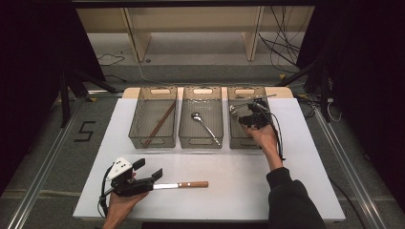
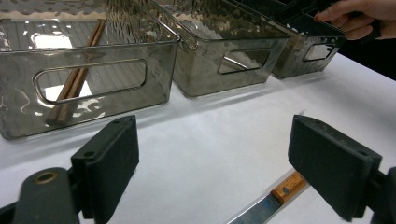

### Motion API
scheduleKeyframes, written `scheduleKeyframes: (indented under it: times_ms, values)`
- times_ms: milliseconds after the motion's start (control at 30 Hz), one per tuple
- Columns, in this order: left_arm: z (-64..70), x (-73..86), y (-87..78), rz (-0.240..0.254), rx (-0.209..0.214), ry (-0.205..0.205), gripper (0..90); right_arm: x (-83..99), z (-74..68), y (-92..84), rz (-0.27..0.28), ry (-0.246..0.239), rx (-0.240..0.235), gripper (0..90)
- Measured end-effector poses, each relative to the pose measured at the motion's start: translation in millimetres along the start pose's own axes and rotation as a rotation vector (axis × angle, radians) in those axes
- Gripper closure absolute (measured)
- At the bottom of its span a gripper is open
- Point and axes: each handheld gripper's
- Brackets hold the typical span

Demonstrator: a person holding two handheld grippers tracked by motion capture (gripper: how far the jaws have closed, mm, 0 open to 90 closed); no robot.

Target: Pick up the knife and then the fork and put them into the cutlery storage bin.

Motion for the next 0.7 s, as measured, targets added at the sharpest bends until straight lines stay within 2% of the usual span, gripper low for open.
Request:
scheduleKeyframes:
  times_ms: [200, 367, 500, 700]
  values:
    - [0.3, 0.0, 0.0, 0.000, 0.000, 0.001, 16.2, -1.3, -5.0, -13.3, 0.051, -0.040, -0.039, 51.9]
    - [0.0, 0.0, 0.0, 0.001, -0.003, 0.000, 16.2, 0.4, -14.1, -25.5, 0.088, -0.076, -0.094, 44.8]
    - [0.2, 0.0, -0.1, 0.002, -0.003, 0.001, 16.2, 3.3, -25.4, -36.0, 0.117, -0.117, -0.139, 40.4]
    - [-0.2, -0.1, -0.5, 0.007, -0.008, 0.001, 16.2, 11.0, -48.3, -50.0, 0.119, -0.205, -0.206, 37.0]
Point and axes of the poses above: each handheld gripper's, and its own axes: y roughly forward along the jaws, x roughly out of its underside, z roughly to its right, and after that the axes turned 8 degrees about -x, right-handed
